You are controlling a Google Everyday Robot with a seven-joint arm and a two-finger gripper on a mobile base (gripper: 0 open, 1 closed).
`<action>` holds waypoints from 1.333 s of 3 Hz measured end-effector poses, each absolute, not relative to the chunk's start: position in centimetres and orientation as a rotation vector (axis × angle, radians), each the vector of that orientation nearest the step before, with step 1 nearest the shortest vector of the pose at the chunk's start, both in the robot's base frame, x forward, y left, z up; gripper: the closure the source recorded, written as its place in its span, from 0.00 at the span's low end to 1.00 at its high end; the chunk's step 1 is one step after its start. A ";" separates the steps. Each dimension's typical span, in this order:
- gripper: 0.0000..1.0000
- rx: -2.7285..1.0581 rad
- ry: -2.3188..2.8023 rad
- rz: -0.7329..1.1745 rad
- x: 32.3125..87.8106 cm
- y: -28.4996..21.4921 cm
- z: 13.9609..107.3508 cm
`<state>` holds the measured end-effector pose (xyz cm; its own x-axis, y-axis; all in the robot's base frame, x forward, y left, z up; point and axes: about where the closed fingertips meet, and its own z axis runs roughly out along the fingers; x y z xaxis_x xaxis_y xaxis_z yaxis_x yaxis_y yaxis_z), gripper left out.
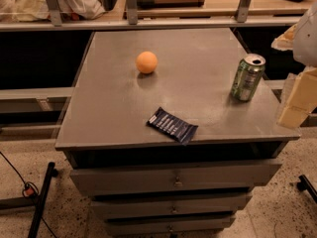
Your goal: Move rxbar blueberry near orange
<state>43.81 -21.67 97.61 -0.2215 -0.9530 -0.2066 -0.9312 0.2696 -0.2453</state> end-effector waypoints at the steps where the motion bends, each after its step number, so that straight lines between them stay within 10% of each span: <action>1: 0.00 -1.724 2.231 -0.100 43.8 -21.6 97.6; 4: 0.00 -1.657 2.155 0.202 45.2 -14.2 93.6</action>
Offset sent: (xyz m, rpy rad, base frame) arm 0.0130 0.0476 -0.0315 0.2090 0.1073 0.0194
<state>45.19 -14.22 93.59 -0.2075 -0.8902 -0.4056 -0.9501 0.2822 -0.1333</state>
